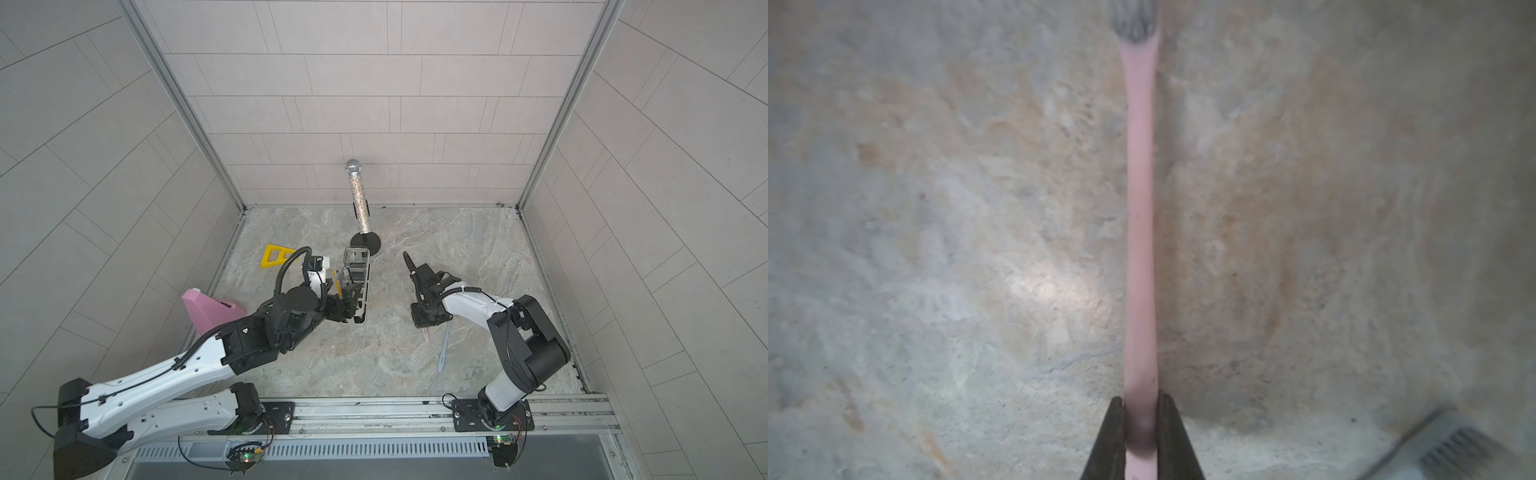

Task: Place the toothbrush into the toothbrush holder
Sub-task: Pick up the toothbrush from the center of the board.

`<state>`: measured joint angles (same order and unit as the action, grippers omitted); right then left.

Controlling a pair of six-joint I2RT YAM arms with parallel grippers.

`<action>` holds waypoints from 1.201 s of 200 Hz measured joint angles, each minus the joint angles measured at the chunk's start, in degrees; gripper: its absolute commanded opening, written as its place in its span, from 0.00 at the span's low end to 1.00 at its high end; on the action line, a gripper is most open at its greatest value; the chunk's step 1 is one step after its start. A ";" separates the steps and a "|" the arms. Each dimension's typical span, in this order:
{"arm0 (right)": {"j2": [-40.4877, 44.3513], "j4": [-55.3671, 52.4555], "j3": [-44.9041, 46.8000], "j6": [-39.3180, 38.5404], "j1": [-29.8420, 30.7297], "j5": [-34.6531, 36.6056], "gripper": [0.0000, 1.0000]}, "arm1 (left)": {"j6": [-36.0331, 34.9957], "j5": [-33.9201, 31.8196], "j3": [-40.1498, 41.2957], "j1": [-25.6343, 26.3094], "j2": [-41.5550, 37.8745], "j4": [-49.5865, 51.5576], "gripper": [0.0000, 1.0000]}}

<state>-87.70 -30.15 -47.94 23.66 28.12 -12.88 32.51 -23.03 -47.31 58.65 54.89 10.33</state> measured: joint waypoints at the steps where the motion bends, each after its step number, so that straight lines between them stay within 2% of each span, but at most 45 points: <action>1: 0.22 0.04 0.07 0.02 0.00 -0.11 0.10 | 0.02 0.00 0.00 -0.02 -0.04 0.00 0.90; 65: 24.65 2.56 2.93 6.34 3.85 -7.28 0.10 | 4.07 3.91 0.79 0.74 1.42 -5.11 0.93; 96: 31.80 3.15 2.54 10.23 7.52 -8.92 0.10 | 7.85 8.59 2.05 1.27 4.98 -10.82 0.94; 170: 32.13 4.79 -0.07 14.47 14.51 -9.64 0.10 | 13.55 12.74 2.71 1.92 9.40 -17.77 0.94; 240: 32.68 5.99 -0.57 14.82 18.60 -9.40 0.09 | 13.97 10.84 2.89 1.92 11.39 -19.47 0.92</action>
<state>-55.02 -24.16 -48.51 38.48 46.72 -22.28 46.48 -12.19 -44.42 60.58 66.28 -9.15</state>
